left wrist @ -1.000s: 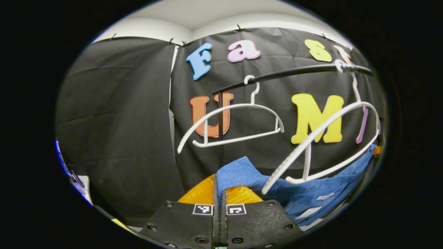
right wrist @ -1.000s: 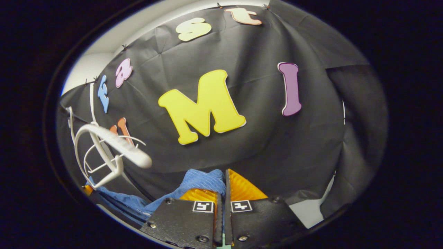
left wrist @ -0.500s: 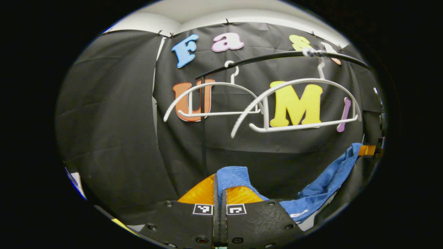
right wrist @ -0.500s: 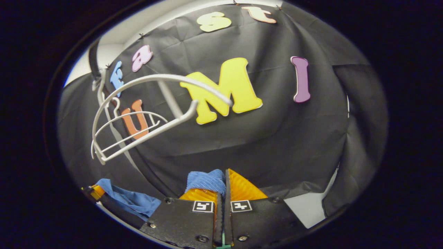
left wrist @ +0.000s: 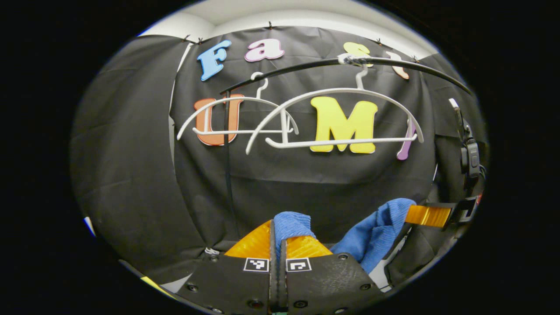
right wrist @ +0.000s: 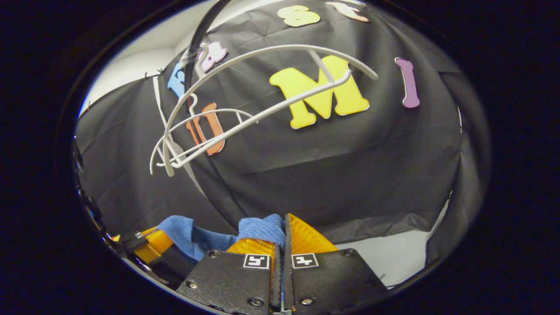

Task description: Grasp the clothes on the hanger with both hands and then place them into the laundry hamper below.

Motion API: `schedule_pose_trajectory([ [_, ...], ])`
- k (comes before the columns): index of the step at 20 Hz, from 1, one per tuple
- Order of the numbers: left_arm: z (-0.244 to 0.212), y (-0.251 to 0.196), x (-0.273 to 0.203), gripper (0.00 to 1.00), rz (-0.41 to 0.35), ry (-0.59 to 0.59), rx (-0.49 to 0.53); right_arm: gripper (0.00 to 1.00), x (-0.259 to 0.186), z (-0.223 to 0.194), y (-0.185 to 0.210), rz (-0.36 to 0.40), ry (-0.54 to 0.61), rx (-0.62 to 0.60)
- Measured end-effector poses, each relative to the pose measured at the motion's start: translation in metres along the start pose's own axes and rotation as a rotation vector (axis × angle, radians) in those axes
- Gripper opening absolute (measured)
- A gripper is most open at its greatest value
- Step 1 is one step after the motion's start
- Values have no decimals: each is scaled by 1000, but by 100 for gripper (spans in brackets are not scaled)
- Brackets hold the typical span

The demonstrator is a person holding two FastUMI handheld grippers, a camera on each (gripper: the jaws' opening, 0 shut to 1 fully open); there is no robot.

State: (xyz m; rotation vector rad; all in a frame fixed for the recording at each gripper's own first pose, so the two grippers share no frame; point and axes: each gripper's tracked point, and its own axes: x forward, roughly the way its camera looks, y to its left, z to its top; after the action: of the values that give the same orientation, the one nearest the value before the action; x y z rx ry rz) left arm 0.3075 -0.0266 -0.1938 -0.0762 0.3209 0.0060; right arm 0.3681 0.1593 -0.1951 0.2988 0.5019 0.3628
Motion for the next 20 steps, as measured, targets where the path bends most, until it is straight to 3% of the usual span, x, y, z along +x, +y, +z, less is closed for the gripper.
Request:
schedule_pose_trajectory([
  [4, -25, -15, -10, 0, -44, 23, 12, 5, 0, -40, 9, 18, 72, 7],
  [10, -83, -30, -12, 0, -98, 91, -3, 6, 5, -104, -6, -13, 181, -19],
  [20, -196, -32, -3, 0, -88, 274, -120, 6, 14, -195, -46, -96, 368, -62],
])
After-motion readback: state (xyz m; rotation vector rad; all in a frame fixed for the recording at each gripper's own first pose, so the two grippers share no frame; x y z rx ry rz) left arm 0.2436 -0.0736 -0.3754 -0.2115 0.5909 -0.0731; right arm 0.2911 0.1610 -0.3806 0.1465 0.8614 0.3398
